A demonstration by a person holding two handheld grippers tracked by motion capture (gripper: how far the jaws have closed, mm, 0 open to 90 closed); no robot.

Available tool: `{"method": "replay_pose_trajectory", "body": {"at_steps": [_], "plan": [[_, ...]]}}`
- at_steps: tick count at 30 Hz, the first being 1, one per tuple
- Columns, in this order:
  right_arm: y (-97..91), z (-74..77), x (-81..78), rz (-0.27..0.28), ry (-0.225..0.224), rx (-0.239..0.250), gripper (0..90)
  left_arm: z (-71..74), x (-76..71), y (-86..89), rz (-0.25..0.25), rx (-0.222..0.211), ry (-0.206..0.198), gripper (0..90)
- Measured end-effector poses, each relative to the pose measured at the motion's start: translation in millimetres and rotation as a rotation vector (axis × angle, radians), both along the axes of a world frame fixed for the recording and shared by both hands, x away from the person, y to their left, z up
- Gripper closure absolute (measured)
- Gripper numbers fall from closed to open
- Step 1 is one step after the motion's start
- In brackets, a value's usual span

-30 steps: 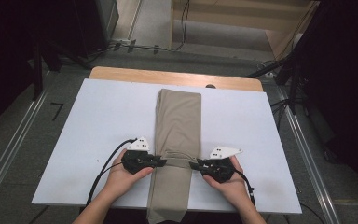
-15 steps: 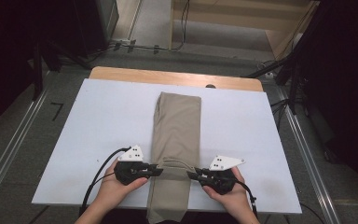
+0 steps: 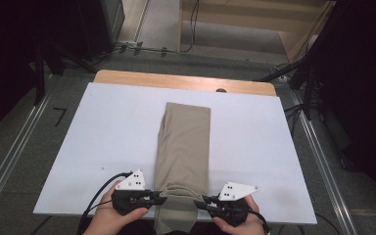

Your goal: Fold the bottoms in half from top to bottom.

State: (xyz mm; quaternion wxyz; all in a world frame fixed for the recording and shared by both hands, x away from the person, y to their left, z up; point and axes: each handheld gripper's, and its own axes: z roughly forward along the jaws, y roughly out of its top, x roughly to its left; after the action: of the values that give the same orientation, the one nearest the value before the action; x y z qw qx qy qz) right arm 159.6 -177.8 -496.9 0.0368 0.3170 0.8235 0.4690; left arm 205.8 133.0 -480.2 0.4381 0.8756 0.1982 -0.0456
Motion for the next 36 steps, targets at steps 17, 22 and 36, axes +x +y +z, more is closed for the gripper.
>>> {"method": "replay_pose_trajectory", "body": {"at_steps": [17, 22, 36], "plan": [[8.0, -1.4, -52.9, 0.110, 0.037, 0.013, 71.7, -0.5, -46.5, 13.0, -0.108, 0.023, 0.042, 75.2], [6.1, 7.4, -55.4, 0.196, 0.031, 0.025, 44.6, 3.4, -45.0, 24.6, -0.173, -0.074, 0.079, 43.6], [-7.5, 33.8, -7.9, 0.057, -0.056, 0.063, 8.1, 28.1, 25.3, 14.7, -0.045, -0.136, -0.032, 3.0]]}}
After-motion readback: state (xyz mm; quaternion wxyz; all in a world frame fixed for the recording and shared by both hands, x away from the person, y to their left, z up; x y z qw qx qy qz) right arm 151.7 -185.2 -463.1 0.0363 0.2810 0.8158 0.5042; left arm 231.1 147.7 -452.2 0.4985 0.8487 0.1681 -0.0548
